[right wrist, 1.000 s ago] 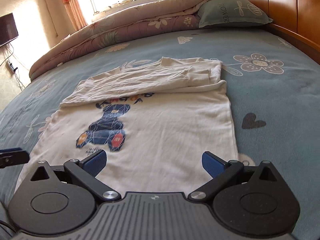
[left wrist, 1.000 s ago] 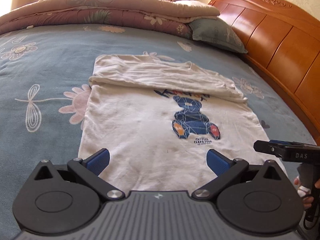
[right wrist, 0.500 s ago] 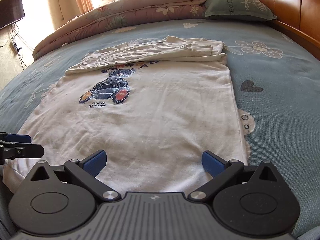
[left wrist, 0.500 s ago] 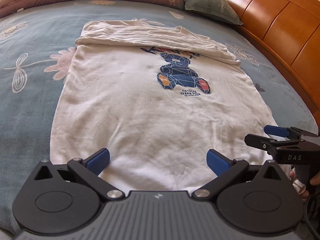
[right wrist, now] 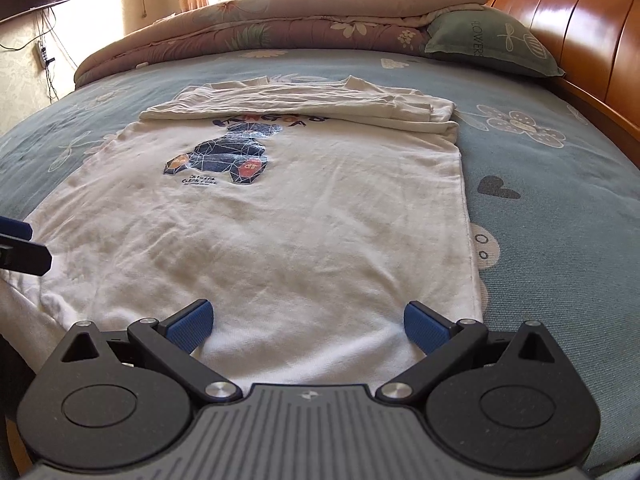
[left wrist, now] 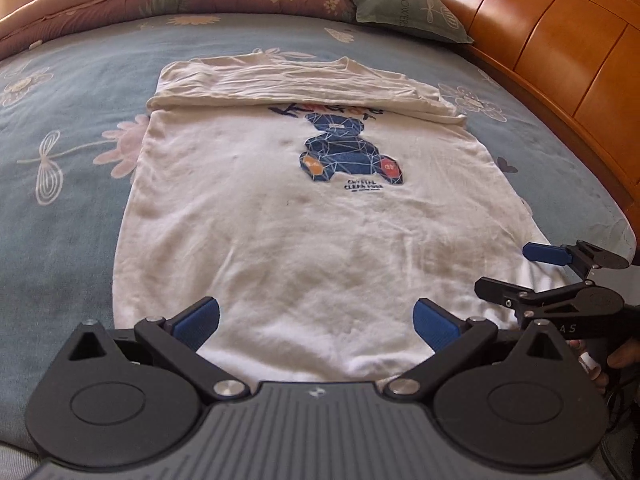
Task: Fold clothes
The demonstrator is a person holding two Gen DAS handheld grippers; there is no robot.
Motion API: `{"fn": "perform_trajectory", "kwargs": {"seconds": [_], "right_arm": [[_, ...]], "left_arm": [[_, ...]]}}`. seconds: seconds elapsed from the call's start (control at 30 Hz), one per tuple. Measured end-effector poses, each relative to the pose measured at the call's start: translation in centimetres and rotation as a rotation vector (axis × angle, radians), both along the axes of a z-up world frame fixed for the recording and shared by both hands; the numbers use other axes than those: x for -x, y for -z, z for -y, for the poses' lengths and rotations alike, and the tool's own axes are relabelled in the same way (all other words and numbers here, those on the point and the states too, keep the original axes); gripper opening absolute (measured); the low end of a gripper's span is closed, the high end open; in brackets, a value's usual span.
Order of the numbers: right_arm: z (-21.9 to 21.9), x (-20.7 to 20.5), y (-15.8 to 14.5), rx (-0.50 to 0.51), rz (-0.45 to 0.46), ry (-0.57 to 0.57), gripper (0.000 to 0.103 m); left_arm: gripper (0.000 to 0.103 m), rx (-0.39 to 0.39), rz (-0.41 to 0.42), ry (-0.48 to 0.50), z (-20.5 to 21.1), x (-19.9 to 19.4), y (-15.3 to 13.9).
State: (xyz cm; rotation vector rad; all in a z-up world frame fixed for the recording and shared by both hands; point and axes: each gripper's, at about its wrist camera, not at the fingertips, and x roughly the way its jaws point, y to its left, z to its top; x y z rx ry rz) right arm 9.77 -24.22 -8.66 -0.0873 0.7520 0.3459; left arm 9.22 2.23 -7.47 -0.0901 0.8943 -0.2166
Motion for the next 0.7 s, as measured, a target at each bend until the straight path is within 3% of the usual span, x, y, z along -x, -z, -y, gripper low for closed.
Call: {"fn": "perform_trajectory", "kwargs": {"seconds": [0.23,0.57,0.7], "right_arm": [[0.0,0.1,0.1,-0.001,0.007,-0.002,0.103],[0.1,0.0,0.1,-0.008,0.009,0.000,0.103],[0.2,0.1,0.2,-0.011,0.018,-0.007,0.103]], "left_arm": [[0.102,-0.002,-0.015,0.030,0.9,-0.3,2.0],[0.102,0.061,-0.028,-0.011,-0.6,0.5,1.6],[0.102,0.022,-0.011,0.018,0.2,0.7,1.2]]}}
